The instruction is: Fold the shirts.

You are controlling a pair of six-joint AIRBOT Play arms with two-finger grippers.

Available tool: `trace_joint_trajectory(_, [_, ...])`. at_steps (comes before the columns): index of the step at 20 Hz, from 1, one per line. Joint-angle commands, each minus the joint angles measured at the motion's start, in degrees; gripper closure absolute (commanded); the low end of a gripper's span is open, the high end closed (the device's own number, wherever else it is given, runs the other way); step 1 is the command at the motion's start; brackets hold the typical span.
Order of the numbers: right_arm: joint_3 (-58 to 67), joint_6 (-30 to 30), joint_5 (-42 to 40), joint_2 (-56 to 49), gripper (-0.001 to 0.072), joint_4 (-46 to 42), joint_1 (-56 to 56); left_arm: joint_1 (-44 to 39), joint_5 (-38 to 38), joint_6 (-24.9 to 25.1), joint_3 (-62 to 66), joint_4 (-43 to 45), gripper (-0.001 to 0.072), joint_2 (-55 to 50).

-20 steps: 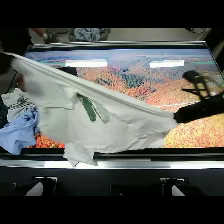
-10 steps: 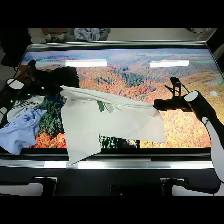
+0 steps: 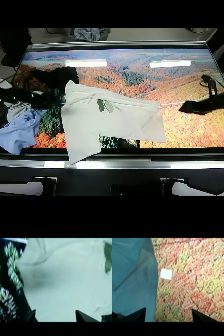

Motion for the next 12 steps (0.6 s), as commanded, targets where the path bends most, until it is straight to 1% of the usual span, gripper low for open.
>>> trace_joint_trajectory(1, [-4.6,-0.2,9.2,1.4,0.0045,-5.8,-4.0,1.0,-2.9,0.9,-15.2,3.2,0.0111,3.7])
trace_joint_trajectory(4, [-9.1,-0.7,8.2,1.4,0.0044,-5.6,-2.0,1.0,1.4,4.5,-24.2,2.1,0.0112,5.0])
trace_joint_trajectory(6, [-11.0,-0.8,6.5,1.4,0.0044,-5.6,-1.0,0.6,5.0,4.9,-26.8,-0.2,0.0115,5.0])
trace_joint_trajectory(7, [-11.7,-0.9,5.6,1.4,0.0044,-5.7,-0.6,0.1,6.6,4.9,-27.5,-1.8,0.0203,4.9])
trace_joint_trajectory(9, [-12.0,-0.9,3.6,1.4,0.0044,-6.1,-0.7,-1.7,9.3,4.9,-27.6,-3.4,0.0217,4.8])
trace_joint_trajectory(12, [-12.1,-2.5,3.9,1.4,0.0045,-6.1,-0.7,-4.4,13.7,4.2,-27.6,-3.3,0.0246,4.8])
